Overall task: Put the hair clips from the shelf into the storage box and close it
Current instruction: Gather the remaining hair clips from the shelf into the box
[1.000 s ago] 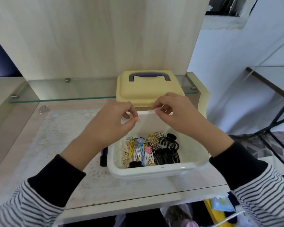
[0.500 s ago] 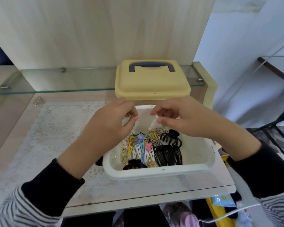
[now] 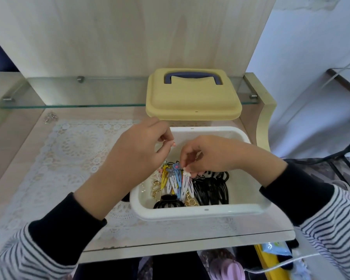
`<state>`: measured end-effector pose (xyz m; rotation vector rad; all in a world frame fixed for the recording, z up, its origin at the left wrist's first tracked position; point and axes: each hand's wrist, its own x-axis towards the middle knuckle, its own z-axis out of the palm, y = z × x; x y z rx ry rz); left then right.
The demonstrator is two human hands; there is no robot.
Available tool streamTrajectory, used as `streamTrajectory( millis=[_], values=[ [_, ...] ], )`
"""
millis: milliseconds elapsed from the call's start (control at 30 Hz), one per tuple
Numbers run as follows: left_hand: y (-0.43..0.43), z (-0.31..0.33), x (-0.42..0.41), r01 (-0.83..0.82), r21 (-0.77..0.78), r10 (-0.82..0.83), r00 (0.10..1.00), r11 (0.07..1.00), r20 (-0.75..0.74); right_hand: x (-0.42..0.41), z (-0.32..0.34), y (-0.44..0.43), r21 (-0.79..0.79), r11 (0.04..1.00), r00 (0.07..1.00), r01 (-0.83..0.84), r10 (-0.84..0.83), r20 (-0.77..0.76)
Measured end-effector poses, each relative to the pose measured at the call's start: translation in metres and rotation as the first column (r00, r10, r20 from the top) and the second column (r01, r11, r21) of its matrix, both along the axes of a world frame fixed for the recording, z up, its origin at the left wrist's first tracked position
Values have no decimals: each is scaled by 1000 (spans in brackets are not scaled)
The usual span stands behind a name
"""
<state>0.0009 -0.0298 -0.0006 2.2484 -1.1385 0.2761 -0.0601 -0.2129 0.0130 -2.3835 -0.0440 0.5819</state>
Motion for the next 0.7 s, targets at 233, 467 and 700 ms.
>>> streamTrajectory(
  millis=[233,467,700],
  values=[
    [1,2,-1,32,13,-32,999,999,-4,-14,20,-3,-153,988,991,24,-4,131],
    [-5,10,-3,99,194,-102,995,976,1,-27,46,-25,-48,956,731,290,-189,655],
    [-50,12,-18,181,404,-151,983,896,-105,-12,8,-38,-389,755,585,528,8,811]
  ],
)
